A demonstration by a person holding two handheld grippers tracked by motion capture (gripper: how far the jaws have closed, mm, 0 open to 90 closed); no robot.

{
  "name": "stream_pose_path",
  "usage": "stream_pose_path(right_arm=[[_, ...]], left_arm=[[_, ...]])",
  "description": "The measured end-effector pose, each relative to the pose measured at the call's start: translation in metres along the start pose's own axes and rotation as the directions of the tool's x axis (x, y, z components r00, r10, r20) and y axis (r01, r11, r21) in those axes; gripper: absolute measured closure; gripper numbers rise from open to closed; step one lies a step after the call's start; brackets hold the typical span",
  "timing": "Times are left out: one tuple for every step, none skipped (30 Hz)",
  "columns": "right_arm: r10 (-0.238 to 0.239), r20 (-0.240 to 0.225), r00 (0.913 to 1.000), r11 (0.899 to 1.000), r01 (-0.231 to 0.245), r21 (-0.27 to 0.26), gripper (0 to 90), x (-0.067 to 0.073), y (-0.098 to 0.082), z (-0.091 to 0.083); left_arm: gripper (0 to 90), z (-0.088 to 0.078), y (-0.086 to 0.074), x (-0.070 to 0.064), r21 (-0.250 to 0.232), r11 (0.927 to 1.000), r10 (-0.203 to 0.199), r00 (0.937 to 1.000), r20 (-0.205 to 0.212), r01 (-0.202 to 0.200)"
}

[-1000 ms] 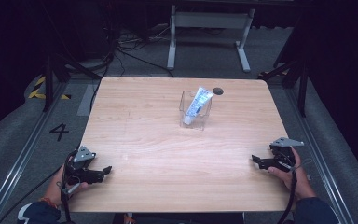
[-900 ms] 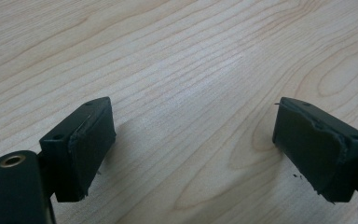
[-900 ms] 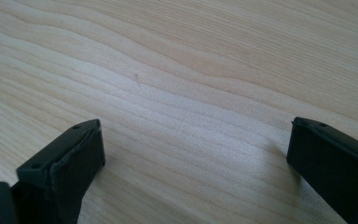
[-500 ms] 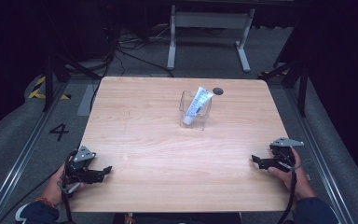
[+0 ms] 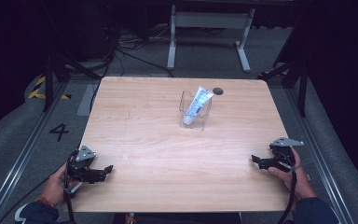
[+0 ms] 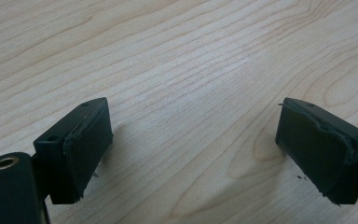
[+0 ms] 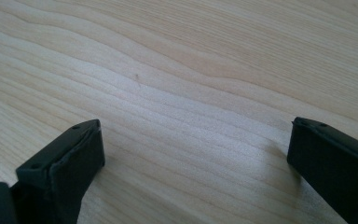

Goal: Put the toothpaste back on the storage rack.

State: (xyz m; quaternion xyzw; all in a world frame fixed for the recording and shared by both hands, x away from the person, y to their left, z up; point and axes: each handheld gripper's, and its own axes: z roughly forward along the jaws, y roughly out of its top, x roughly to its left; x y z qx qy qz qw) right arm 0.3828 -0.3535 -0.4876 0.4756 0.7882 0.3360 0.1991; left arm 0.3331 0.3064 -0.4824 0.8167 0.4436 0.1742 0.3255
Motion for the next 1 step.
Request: stream_pose_path(right_arm=[[0.0,0.0,1.0,1.0,0.0,0.0,4.0,0.0,0.0,0.0]], left_arm=[[10.8,0.0,0.0,0.0001,0.0,1.0,0.001,1.0,-0.001,-0.001]])
